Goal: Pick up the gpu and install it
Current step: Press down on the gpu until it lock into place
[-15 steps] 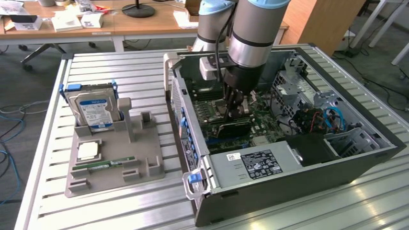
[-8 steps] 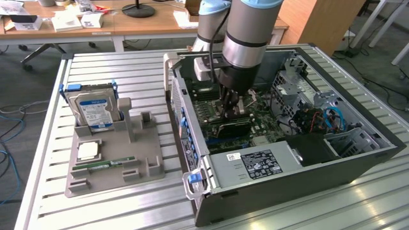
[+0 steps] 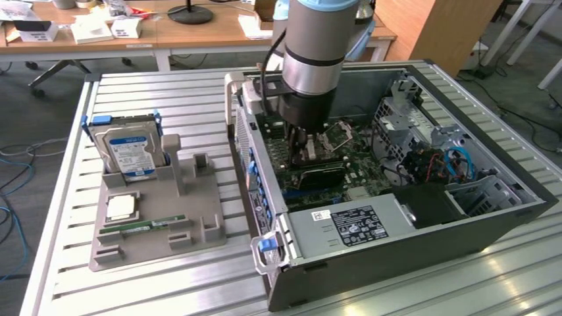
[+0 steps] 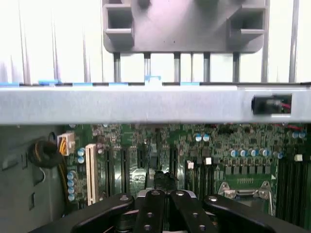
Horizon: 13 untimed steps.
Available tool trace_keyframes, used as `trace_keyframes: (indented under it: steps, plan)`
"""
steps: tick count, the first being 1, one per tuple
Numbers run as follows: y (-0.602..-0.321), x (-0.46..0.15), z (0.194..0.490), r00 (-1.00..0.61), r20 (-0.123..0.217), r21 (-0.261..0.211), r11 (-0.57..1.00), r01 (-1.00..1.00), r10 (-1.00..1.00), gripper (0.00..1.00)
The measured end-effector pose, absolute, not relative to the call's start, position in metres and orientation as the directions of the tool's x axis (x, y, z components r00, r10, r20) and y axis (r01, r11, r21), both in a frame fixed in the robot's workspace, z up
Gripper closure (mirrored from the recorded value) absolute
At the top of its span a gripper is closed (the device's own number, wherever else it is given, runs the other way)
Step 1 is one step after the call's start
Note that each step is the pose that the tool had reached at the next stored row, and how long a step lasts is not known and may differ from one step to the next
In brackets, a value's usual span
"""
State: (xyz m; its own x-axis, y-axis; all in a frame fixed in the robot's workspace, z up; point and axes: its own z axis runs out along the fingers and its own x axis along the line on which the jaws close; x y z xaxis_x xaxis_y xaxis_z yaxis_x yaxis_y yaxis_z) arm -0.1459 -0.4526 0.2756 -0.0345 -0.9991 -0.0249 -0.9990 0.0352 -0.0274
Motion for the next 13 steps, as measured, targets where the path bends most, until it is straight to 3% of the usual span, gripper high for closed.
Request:
trace_keyframes:
  steps: [13]
  plan:
    - [-0.453, -0.186, 0.276, -0.037, -0.026, -0.048, 0.038, -0.998, -0.999, 0.89]
